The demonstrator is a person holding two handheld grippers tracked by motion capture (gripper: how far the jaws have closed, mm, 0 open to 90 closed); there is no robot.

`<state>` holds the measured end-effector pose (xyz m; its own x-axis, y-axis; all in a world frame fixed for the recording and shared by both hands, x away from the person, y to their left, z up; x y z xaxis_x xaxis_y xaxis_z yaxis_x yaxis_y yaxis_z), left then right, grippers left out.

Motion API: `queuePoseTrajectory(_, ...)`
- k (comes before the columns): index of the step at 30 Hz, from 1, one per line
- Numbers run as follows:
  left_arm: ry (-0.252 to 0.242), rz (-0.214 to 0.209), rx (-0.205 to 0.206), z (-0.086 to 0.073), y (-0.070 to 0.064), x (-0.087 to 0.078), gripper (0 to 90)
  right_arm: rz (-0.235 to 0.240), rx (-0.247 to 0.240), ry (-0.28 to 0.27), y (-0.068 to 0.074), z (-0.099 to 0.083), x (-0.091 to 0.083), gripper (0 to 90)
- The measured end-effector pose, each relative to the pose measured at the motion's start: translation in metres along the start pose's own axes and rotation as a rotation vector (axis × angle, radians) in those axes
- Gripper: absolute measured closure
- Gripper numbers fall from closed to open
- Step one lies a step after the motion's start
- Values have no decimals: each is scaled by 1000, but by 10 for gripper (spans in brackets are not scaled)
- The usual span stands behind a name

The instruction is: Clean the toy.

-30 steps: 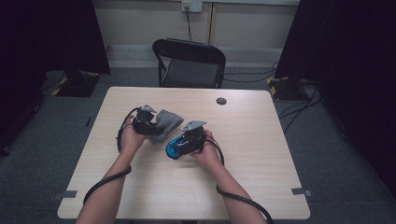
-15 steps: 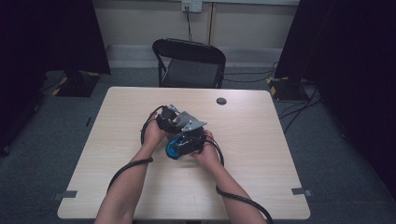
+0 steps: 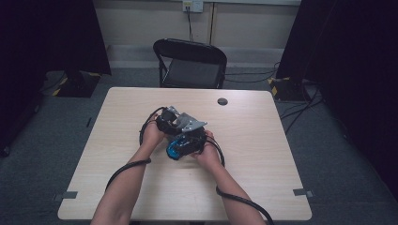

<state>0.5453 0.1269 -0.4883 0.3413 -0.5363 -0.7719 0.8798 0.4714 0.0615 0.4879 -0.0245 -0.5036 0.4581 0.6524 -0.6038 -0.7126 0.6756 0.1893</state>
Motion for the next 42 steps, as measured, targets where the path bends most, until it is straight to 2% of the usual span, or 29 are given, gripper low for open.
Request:
queuePoseTrajectory(2,15,-7,18,-3,1,-3,722,0,1,0,0,0,0,41)
queuePoseTrajectory(4,7,-11,-2,-4,0,-5,722,1,1,-1,0,0,0,40)
queuePoseTrajectory(8,29,-19,-8,-8,-1,-10,720,0,0,0,0,0,0,40)
queuePoseTrajectory(16,26,-37,-19,-20,-3,-21,720,1,-1,3,1,0,0,41)
queuePoseTrajectory(20,20,-21,-30,-28,-5,-26,719,0,-1,7,1,1,0,41)
queuePoseTrajectory(22,19,-29,-37,-32,-5,-29,719,0,-2,5,1,1,0,41)
queuePoseTrajectory(28,5,-1,-80,-41,-11,-37,719,3,-3,4,1,0,0,41)
queuePoseTrajectory(34,14,29,-105,-50,-19,-45,719,3,-2,2,1,0,0,41)
queuePoseTrajectory(42,8,31,-144,-67,-33,-60,719,5,-2,-1,1,0,0,41)
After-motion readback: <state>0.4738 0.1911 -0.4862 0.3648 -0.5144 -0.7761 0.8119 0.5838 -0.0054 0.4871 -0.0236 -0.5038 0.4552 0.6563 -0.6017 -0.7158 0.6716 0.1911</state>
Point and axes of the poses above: each handheld gripper's, and its own axes: x roughly forward along the jaws, z roughly out of its top, y roughly to its left, the point moved 1 cm from there along x, roughly forward along the jaws, and after that the axes turned 14 degrees about x, right-handed, at the moved point
